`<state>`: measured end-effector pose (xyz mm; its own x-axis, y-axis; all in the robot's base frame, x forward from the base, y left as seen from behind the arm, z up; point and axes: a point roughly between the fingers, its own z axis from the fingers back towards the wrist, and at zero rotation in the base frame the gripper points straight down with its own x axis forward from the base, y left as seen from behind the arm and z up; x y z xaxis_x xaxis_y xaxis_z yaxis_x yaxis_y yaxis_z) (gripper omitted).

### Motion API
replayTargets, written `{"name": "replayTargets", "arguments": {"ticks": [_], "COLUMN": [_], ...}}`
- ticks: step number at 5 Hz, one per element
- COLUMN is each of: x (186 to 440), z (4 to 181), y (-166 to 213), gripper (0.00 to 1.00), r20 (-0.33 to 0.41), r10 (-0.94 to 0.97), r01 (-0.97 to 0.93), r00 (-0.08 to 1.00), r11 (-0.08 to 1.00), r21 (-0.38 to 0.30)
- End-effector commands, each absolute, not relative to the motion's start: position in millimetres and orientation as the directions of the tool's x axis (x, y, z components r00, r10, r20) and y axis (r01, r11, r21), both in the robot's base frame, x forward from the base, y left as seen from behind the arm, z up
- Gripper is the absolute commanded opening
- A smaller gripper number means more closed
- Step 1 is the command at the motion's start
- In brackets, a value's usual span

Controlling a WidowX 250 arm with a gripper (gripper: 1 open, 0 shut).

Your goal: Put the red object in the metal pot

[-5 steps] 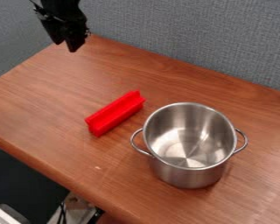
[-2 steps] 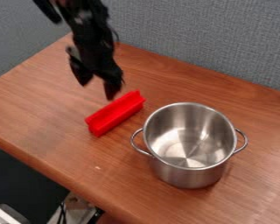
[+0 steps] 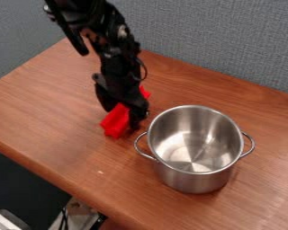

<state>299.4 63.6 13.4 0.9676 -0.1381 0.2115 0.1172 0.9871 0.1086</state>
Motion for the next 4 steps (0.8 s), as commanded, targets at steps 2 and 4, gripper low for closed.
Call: {"name": "replayTargets", "arguments": {"ticks": [2, 4], "x": [299.2, 304.2], "z": [16.5, 37.7], "y": [69.8, 50.2], "gripper": [1.0, 1.0], "r20": [0.256, 0.267], "r10": [-0.21, -0.166], "r01": [0.187, 0.128], "r00": [0.943, 0.949], "r11": [0.976, 0.98], "r21": [0.113, 0.155]}}
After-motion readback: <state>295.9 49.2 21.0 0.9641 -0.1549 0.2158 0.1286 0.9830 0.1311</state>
